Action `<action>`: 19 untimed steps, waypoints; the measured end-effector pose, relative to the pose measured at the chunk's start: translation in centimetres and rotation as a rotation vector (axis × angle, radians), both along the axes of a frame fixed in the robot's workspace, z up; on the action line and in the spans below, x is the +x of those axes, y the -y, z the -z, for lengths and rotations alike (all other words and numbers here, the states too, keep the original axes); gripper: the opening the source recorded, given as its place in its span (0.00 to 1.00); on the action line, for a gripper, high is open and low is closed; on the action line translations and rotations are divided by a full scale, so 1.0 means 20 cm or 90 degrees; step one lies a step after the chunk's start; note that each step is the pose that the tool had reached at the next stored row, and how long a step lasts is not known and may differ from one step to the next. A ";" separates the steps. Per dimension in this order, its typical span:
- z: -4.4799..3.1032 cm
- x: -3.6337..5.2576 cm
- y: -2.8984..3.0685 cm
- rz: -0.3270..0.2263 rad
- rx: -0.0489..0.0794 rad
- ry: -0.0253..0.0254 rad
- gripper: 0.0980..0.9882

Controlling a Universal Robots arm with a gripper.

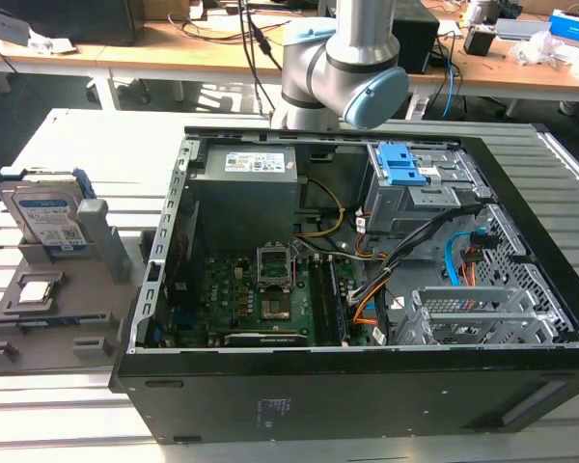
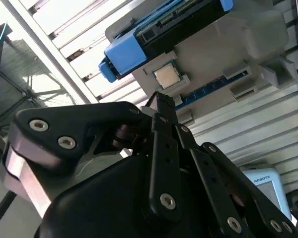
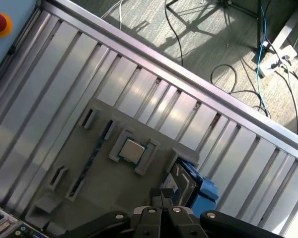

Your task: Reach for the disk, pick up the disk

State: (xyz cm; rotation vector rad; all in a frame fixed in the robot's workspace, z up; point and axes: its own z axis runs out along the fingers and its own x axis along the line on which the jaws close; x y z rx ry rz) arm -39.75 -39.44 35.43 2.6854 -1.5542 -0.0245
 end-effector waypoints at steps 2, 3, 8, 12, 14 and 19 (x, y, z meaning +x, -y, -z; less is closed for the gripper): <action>0.001 0.000 0.000 0.021 -0.003 0.0001 0.01; 0.001 0.000 0.000 0.028 -0.004 0.0000 0.01; 0.002 0.000 0.000 0.073 -0.011 0.0000 0.01; 0.003 0.000 0.000 0.113 -0.013 -0.0002 0.01; 0.003 0.000 0.000 0.131 -0.015 -0.0003 0.01; 0.004 0.000 0.000 0.180 -0.018 -0.0006 0.01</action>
